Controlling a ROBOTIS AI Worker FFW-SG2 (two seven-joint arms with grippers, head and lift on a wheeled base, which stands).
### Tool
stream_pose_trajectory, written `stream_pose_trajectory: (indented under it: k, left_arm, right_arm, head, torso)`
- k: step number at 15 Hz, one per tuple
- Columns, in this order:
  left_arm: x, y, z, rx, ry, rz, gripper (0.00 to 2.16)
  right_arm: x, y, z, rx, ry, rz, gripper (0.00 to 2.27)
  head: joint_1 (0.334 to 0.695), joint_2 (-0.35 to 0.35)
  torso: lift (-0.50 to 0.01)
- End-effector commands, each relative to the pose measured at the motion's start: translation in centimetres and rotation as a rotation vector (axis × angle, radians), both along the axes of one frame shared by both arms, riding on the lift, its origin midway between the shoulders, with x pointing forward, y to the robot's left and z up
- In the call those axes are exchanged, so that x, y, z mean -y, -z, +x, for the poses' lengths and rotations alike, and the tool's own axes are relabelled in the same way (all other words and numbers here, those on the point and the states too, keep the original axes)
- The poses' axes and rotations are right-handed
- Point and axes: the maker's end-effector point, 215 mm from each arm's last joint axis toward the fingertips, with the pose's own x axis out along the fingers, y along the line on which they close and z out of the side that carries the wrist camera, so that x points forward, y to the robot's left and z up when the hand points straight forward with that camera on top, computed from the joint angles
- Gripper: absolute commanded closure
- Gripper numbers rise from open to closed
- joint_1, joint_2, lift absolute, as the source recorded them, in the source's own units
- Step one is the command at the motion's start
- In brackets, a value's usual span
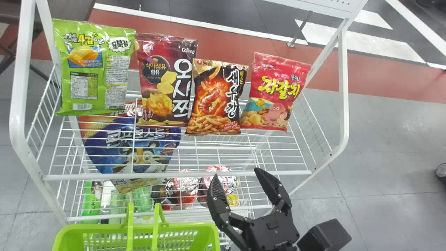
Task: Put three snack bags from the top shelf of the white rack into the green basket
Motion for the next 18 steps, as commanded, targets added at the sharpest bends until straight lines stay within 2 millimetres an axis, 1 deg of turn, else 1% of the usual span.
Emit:
stream_pose_trajectory:
  k: [1, 10, 11, 12, 13, 16, 17, 18]
  left_arm:
    - [0.0, 0.0, 0.0, 0.001, 0.0, 0.0, 2.15]
    - [0.1, -0.1, 0.1, 0.009, -0.002, -0.001, 2.15]
    - [0.2, -0.1, 0.2, 0.013, -0.002, -0.003, 2.15]
    - [0.4, -0.1, 0.2, 0.019, -0.001, -0.007, 2.15]
    - [0.5, -0.1, 0.2, 0.023, 0.001, -0.009, 2.15]
    - [0.7, 0.1, 0.1, 0.029, 0.012, -0.005, 2.15]
    - [0.7, 0.1, 0.1, 0.028, 0.012, -0.004, 2.15]
    - [0.7, 0.2, 0.1, 0.026, 0.013, -0.006, 2.15]
  right_arm:
    - [0.0, 0.0, 0.0, -0.001, -0.001, 0.001, 0.07]
    - [-0.2, -0.1, 0.2, 0.005, -0.005, 0.003, 0.07]
    - [-0.7, -0.6, 1.0, 0.024, -0.012, 0.007, 0.07]
    - [-1.4, -0.9, 2.4, 0.033, -0.027, -0.001, 0.07]
    - [-2.5, -0.8, 4.0, 0.021, -0.047, -0.006, 0.07]
    - [-7.4, -1.4, 9.8, -0.023, -0.13, -0.008, 0.07]
    - [-9.6, -1.2, 12.0, -0.049, -0.167, -0.012, 0.07]
    - [-11.4, -1.6, 13.7, -0.05, -0.194, -0.016, 0.07]
  head:
    - [0.695, -0.35]
    - [0.695, -0.35]
    - [0.695, -0.35]
    - [0.695, -0.35]
    - [0.695, -0.35]
    - [0.695, -0.35]
    - [0.695, -0.346]
    - [0.695, -0.309]
  torso:
    - [0.0]
    - [0.0]
    - [0.0]
    - [0.0]
    - [0.0]
    - [0.0]
    - [0.0]
    - [0.0]
